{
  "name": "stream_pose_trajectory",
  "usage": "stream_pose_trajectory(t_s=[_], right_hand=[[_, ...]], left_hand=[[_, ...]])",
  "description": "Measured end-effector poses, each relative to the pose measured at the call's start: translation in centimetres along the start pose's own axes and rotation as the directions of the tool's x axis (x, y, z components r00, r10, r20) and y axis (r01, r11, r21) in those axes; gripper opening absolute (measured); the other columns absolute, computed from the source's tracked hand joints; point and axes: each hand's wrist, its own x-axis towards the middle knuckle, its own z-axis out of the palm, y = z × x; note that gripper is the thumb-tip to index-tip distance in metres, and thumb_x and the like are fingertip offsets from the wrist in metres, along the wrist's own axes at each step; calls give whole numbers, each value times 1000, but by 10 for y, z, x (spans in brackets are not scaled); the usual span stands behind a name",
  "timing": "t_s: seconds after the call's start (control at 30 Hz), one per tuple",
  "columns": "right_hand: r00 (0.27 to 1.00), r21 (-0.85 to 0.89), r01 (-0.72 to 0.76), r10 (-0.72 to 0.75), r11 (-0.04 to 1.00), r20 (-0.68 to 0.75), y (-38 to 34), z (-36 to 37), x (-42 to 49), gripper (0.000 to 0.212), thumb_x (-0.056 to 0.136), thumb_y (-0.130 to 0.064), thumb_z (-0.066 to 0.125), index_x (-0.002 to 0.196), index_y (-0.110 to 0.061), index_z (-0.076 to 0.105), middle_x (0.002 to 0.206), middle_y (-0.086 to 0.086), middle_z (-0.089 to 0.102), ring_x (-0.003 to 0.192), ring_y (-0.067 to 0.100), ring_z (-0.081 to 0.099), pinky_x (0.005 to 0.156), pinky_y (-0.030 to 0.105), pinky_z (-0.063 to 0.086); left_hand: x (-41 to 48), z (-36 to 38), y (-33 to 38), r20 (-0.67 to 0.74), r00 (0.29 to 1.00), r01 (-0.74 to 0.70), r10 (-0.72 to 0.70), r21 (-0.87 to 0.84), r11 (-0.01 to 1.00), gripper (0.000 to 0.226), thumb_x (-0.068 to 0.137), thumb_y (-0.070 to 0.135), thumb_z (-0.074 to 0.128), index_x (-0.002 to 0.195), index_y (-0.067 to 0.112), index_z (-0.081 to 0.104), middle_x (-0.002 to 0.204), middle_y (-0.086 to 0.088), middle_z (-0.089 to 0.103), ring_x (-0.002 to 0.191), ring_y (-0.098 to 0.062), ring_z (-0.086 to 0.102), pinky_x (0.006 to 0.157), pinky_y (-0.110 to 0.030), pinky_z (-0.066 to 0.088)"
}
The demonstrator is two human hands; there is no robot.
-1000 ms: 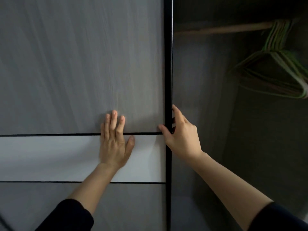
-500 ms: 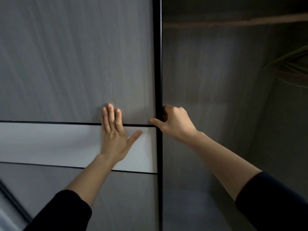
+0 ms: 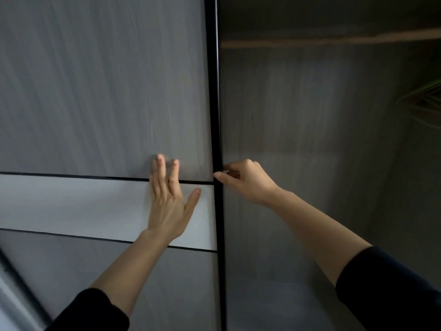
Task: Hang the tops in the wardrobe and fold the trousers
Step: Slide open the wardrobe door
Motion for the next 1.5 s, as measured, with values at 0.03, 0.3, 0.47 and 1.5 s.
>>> stream_pose_trajectory(t_s=[0.03,0.3,0.47,1.5], right_hand=[[1000,10,1,-1,1000,-22,3,-3,-1,39,91,-45,58,111,-14,69,94,-1,73,91,12,66,77,21,48],[936,-86,-147,111,985,-334,61,-90,-14,23,93,-28,57,104,-14,70,90,-2,70,85,12,61,72,20,39],[910,-225,-267,168,937,-379,107,-152,-20,29,90,-27,55,114,-15,65,88,-7,63,89,17,63,79,25,45],[792,-787,-606,173,117,-585,292,-469,11,25,92,-7,49,112,-8,63,120,11,57,114,28,49,84,37,45]], left_hand=[[1,-2,8,-4,999,-39,39,-23,999,74,94,50,33,149,8,7,158,-17,-6,146,-30,-6,117,-45,0],[58,14,106,-203,978,-46,42,-15,999,73,84,29,54,146,4,25,149,-32,3,140,-47,5,117,-46,3],[83,34,170,-198,958,-222,209,-43,974,86,71,22,57,148,6,21,153,-26,7,143,-38,1,118,-40,2],[387,231,488,-293,877,-438,381,-164,884,71,66,32,47,134,14,48,126,-16,52,122,-39,44,112,-48,12]])
